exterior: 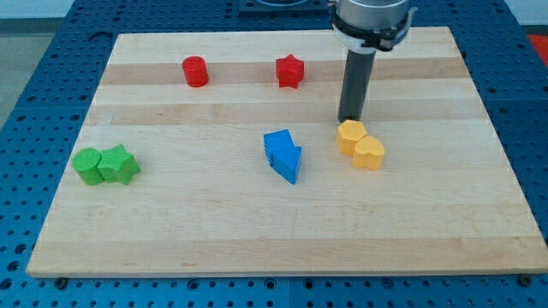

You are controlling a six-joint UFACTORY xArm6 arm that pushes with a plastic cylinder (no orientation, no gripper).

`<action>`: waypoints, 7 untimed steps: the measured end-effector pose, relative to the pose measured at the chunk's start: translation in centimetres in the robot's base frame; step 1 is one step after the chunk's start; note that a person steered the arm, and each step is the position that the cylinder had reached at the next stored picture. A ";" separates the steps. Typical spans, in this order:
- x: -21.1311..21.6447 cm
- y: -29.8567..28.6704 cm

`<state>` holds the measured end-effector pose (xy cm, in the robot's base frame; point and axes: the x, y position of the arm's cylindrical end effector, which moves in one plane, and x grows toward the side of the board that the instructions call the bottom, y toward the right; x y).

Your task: Push the red star closer to the red circle

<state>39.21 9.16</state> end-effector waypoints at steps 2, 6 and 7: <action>-9.1 -0.6; -9.3 -10.2; -9.0 -12.4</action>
<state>30.19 -3.22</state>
